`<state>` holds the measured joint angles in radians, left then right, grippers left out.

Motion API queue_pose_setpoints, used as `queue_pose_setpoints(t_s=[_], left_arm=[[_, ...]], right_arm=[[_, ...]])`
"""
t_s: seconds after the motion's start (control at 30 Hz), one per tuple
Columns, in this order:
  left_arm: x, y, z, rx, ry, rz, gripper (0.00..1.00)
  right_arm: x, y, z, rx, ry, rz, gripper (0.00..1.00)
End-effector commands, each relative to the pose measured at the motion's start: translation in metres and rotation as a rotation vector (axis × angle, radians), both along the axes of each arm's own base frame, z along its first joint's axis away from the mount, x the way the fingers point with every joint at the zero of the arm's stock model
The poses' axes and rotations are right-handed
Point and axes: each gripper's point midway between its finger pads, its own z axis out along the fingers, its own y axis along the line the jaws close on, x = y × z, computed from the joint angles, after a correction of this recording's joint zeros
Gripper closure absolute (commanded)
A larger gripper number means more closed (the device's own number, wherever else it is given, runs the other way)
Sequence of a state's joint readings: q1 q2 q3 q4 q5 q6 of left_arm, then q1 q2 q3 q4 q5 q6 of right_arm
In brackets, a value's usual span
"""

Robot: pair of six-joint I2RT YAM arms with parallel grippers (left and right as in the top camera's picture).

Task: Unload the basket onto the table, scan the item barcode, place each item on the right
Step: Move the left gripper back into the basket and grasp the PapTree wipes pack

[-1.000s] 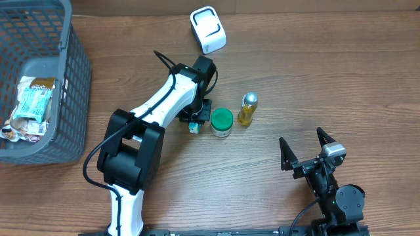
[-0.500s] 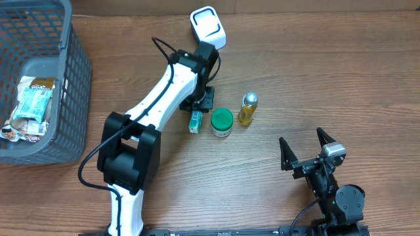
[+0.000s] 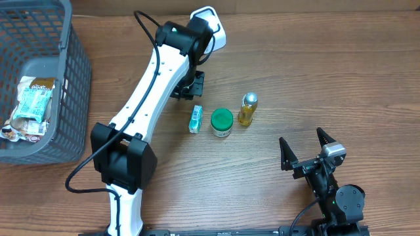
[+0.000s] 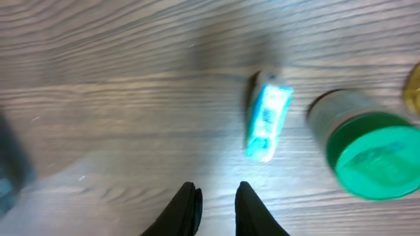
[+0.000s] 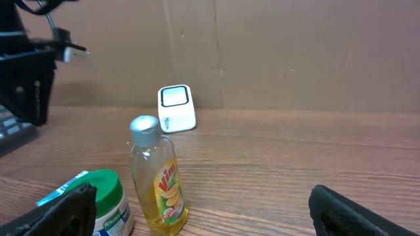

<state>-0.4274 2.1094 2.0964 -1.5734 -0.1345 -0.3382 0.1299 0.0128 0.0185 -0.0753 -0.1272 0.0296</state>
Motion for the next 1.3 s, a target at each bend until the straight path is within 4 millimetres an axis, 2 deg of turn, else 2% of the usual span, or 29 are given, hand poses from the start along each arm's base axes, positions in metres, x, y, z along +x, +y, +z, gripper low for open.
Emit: queue_pose_setpoints(t_s=[0.0, 0.13, 0.4, 0.57, 0.7, 0.77, 0.87, 0.9, 1.0, 1.07, 1.13, 1.27], left_arm=[[0.000, 0.019, 0.033, 0.063, -0.091, 0.038, 0.85], [-0.011, 0.038, 0.063, 0.115, -0.157, 0.088, 0.85], [-0.041, 0.070, 0.143, 0.112, -0.382, 0.146, 0.83], [-0.062, 0.113, 0.197, 0.156, -0.594, 0.305, 0.78], [-0.073, 0.148, 0.228, 0.145, -0.726, 0.444, 0.77], [-0.074, 0.169, 0.244, 0.145, -0.802, 0.521, 0.69], [-0.075, 0.206, 0.265, 0.200, -0.911, 0.653, 0.51], [-0.075, 0.219, 0.270, 0.231, -0.939, 0.696, 0.47], [-0.070, 0.253, 0.276, 0.298, -0.981, 0.809, 0.18], [-0.065, 0.273, 0.272, 0.329, -0.975, 0.867, 0.04], [-0.059, 0.290, 0.264, 0.362, -0.955, 0.913, 0.00], [-0.051, 0.319, 0.245, 0.425, -0.884, 0.958, 0.01]], right_arm=[[0.000, 0.000, -0.002, -0.001, -0.004, 0.003, 0.00], [0.000, 0.000, -0.002, 0.000, -0.004, 0.003, 0.00], [0.000, 0.000, -0.002, 0.000, -0.004, 0.003, 0.00], [0.000, 0.000, -0.002, -0.001, -0.004, 0.003, 0.00], [0.000, 0.000, -0.002, -0.001, -0.004, 0.003, 0.00], [0.000, 0.000, -0.002, -0.001, -0.004, 0.003, 0.00], [0.000, 0.000, -0.002, -0.001, -0.004, 0.003, 0.00], [0.000, 0.000, -0.002, 0.000, -0.004, 0.003, 0.00], [0.000, 0.000, -0.002, 0.000, -0.004, 0.003, 0.00], [0.000, 0.000, -0.002, -0.001, -0.004, 0.003, 0.00], [0.000, 0.000, -0.002, 0.000, -0.004, 0.003, 0.00], [0.000, 0.000, -0.002, -0.001, -0.004, 0.003, 0.00]])
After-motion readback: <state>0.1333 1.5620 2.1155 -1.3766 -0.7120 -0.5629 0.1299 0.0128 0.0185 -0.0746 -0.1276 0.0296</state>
